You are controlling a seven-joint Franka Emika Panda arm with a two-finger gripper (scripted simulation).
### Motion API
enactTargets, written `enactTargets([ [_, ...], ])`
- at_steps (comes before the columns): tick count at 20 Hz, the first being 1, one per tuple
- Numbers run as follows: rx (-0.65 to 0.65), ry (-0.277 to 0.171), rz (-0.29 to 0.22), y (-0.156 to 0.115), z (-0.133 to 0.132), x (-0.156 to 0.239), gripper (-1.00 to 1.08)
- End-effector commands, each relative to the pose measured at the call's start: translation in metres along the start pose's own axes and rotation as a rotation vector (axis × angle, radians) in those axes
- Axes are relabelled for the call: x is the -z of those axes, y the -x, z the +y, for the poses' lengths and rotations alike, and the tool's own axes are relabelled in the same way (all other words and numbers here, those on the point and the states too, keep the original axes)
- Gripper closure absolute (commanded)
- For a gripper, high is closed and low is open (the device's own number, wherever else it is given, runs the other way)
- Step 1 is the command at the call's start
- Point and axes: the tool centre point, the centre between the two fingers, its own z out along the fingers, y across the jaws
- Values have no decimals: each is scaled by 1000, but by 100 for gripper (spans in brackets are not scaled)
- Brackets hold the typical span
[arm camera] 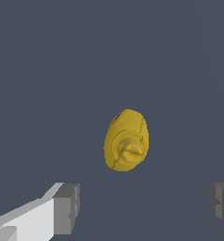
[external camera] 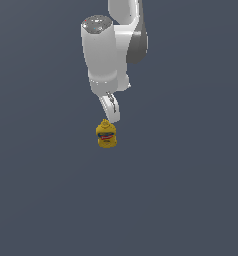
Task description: Pick up the object and move it to a goal position.
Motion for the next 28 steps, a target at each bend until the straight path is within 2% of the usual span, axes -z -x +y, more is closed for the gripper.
enactTargets([
  [1,-69,-2,3,-3,0,-3,-92],
  [8,-236,-8,9,-9,0,-11,-92],
  [14,-326,-11,12,-13,0,-16,-92],
  [28,-367,-12,13,-15,0,-25,-92],
])
